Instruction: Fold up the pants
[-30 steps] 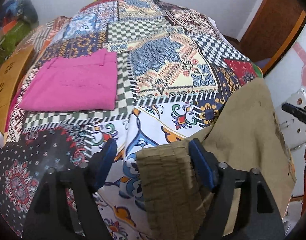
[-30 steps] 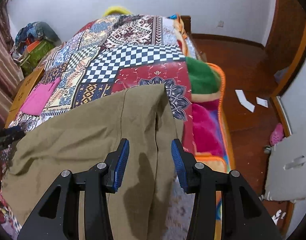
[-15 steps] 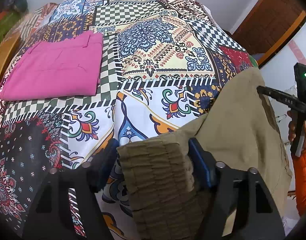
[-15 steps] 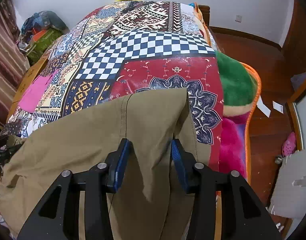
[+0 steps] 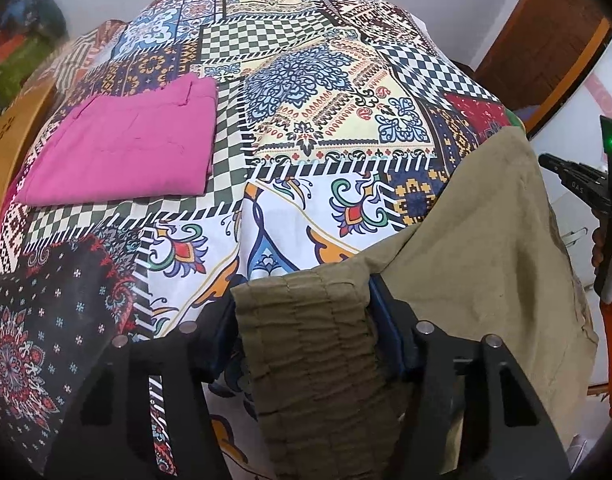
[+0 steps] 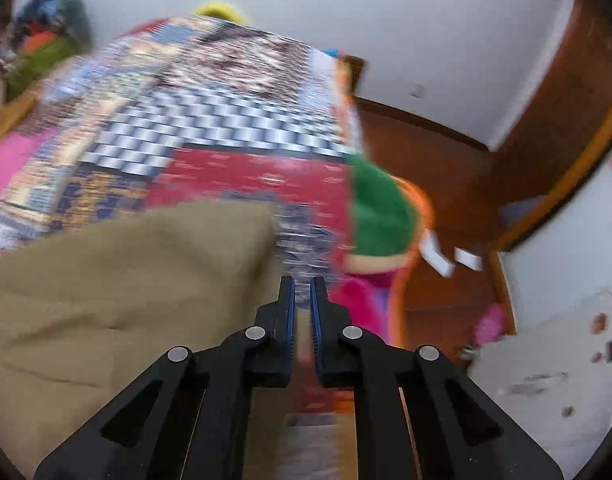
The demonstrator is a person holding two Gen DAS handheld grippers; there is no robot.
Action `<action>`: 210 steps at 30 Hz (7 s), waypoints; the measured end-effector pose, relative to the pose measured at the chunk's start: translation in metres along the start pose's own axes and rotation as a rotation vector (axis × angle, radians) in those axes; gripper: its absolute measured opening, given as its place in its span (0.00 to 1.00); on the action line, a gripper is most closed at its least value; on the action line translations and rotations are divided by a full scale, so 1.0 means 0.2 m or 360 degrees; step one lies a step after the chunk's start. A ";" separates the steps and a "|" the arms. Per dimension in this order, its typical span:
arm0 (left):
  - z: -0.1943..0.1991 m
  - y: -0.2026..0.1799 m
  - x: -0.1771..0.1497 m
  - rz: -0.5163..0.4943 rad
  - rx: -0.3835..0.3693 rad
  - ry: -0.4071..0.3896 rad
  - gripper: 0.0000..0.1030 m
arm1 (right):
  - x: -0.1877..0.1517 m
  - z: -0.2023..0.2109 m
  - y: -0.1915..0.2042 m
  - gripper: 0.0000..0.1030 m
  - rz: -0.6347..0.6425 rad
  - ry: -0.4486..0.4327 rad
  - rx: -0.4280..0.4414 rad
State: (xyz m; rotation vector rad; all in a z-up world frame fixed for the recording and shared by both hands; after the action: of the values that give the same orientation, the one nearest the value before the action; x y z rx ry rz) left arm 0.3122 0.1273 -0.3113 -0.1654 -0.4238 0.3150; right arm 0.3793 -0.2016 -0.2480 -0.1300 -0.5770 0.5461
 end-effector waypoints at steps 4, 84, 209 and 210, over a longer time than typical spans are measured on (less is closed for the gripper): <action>0.02 0.00 -0.01 -0.0027 0.0040 -0.0034 0.57 | -0.02 0.07 -0.09 0.07 -0.0165 -0.0014 0.0265; 0.08 0.23 -0.02 0.0140 0.0173 -0.0154 0.51 | -0.14 -0.02 0.52 0.10 0.0302 0.0113 0.0280; 0.73 0.01 -0.50 0.0337 0.0118 -0.0642 0.37 | -0.17 0.51 1.51 0.58 0.0377 0.0031 0.0980; 0.73 0.01 -0.50 0.0336 0.0117 -0.0648 0.37 | -0.17 0.52 1.50 0.58 0.0364 0.0033 0.0998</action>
State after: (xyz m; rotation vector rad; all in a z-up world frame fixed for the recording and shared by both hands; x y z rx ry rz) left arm 0.1626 0.1091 -0.2178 -0.0730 -0.7988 0.5751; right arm 0.1631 0.0326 -0.2574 0.3970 -0.3502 0.9229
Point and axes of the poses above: each gripper's, at about its wrist camera, not at the fingertips, and z roughly against the way its jaws point, y to its left, x to its top, the point moved 7 cm from there along -z, roughly the way its jaws point, and after that the axes turned 10 degrees about z, right-handed, at the moved point
